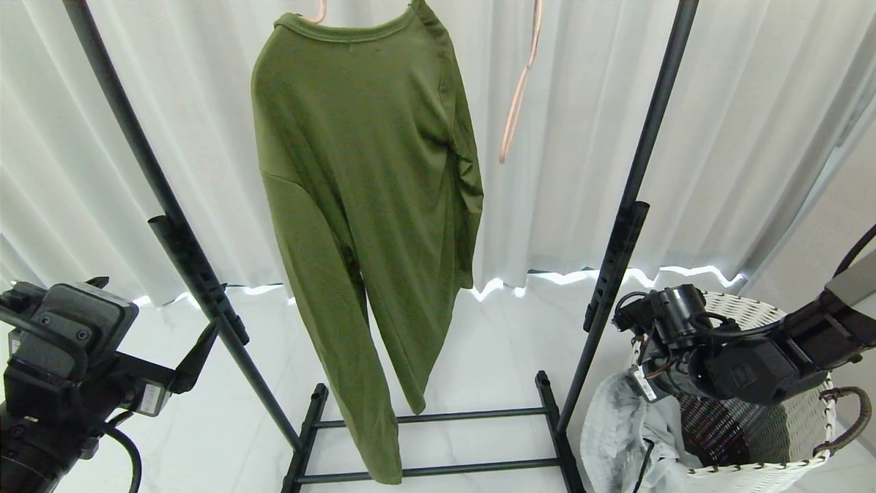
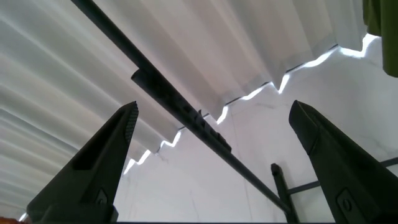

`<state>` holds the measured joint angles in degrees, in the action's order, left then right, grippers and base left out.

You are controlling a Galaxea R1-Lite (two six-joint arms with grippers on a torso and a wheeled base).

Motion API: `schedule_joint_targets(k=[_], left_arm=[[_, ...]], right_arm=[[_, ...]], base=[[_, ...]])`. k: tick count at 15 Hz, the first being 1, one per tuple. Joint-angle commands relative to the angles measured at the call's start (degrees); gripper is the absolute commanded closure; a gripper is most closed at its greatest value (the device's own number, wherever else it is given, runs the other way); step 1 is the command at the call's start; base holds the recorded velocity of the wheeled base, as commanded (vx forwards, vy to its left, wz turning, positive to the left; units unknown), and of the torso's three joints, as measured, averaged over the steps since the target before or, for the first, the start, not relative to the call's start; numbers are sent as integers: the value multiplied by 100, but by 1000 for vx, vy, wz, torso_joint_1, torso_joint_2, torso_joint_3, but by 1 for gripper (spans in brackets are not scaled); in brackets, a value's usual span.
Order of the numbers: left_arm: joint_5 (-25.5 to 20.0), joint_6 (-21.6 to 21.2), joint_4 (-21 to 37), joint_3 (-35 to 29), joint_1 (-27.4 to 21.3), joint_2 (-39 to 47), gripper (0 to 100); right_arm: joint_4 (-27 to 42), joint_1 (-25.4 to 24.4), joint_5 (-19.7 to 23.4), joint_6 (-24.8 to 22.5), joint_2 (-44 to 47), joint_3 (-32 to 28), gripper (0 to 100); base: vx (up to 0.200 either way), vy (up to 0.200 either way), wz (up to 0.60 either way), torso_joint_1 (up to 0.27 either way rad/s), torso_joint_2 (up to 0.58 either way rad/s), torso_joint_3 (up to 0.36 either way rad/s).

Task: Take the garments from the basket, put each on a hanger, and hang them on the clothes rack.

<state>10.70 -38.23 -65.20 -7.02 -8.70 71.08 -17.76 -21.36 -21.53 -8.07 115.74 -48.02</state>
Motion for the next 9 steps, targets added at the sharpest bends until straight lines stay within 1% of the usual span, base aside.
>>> schedule_joint_targets(k=[1,3,4,8,9], left_arm=[[-7,9,-2,-1,-8,11,0],[-42,9,-2,43,-35,28,0],[-42,17,-2,52,-123,37,0],[-42,17,-2,166,-132,116,0],[-42,17,-2,175,-132,169,0]], right_arm=[[-8,0,-18,-2,10,-6,100],[-8,-35,-88,-2,-113,-6,100],[1,-114,-115,-10,-420,21,100],[36,-431,-124,-63,-1677,91,100],[45,-562,-194,-107,-2029,82,100]], base=[[0,0,0,0,0,0],[0,0,0,0,0,0],[0,0,0,0,0,0],[0,0,0,0,0,0],[0,0,0,0,0,0]])
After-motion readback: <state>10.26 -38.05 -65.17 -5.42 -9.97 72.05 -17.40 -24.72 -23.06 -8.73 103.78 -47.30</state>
